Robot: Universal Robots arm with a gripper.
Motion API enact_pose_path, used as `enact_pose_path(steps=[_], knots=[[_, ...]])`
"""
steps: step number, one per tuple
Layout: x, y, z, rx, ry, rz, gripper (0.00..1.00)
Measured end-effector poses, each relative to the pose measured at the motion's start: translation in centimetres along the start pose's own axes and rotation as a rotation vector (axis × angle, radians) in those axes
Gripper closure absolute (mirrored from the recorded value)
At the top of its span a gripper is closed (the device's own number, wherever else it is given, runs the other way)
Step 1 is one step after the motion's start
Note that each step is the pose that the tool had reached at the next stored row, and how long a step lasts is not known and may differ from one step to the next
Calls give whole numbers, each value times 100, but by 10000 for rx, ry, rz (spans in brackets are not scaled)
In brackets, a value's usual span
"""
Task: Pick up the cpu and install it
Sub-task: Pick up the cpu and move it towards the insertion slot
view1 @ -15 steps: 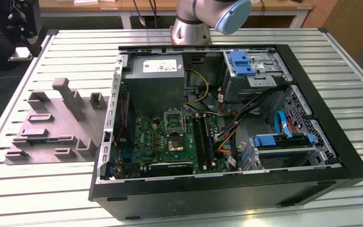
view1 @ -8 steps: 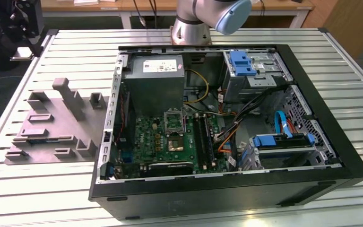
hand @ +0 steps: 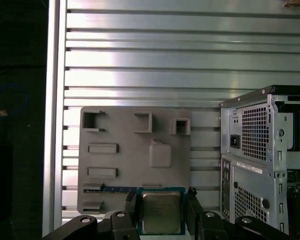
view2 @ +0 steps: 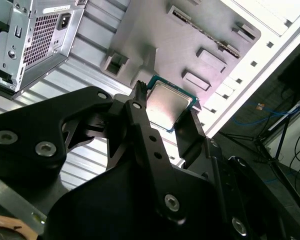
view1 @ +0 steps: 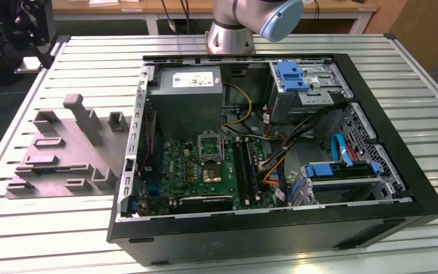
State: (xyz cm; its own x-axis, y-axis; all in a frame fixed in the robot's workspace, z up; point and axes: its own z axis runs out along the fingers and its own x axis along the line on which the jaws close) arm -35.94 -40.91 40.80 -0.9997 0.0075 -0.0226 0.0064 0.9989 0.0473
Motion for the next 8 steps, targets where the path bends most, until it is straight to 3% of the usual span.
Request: enact_pose_path(steps=[8], knots=[[-27,0,1,0,0,0,53]])
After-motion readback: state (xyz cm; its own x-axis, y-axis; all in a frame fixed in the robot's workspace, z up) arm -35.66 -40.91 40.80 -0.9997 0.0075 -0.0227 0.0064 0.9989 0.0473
